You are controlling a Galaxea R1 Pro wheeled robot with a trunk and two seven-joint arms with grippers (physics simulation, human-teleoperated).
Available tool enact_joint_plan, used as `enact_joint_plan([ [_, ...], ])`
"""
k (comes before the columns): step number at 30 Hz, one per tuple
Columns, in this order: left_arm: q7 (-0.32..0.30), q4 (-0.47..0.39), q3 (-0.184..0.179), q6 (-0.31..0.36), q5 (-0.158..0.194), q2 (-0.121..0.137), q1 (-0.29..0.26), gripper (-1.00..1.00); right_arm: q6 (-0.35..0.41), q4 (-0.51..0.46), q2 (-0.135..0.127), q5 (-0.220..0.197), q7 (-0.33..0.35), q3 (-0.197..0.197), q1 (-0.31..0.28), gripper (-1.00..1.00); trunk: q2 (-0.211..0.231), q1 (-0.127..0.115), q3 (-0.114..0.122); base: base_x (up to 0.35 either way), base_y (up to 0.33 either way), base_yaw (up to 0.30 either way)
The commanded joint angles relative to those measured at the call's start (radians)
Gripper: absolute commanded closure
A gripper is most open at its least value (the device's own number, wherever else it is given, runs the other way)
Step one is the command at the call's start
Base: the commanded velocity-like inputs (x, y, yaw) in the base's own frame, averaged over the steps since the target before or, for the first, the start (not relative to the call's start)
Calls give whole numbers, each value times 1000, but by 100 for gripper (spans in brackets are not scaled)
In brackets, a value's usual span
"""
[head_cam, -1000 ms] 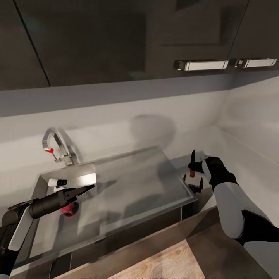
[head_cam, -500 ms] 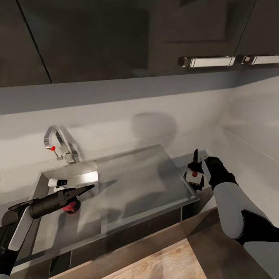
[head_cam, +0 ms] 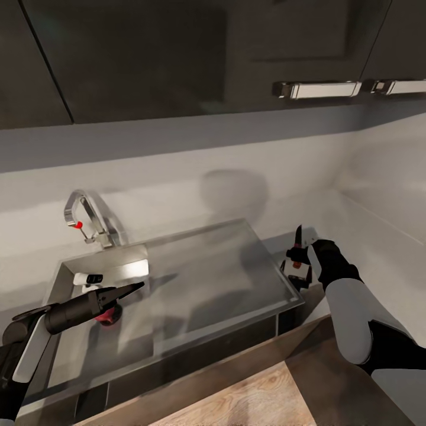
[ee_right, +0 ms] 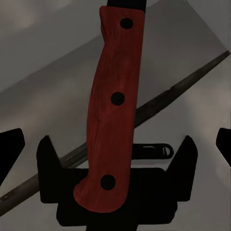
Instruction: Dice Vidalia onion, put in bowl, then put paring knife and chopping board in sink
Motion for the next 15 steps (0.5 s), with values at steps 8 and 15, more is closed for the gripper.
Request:
enact_joint_plan([
  [8,-2,0,0,9,3,0,-1,-100,-5,25,-1,6,1,-4,-1,-100,-2,1,-15,0,0,-1],
  [15,-2,0,0,9,3,0,-1,-100,-35,50,-2,6,1,-4,-1,-100,-2,1,-26,0,0,0],
])
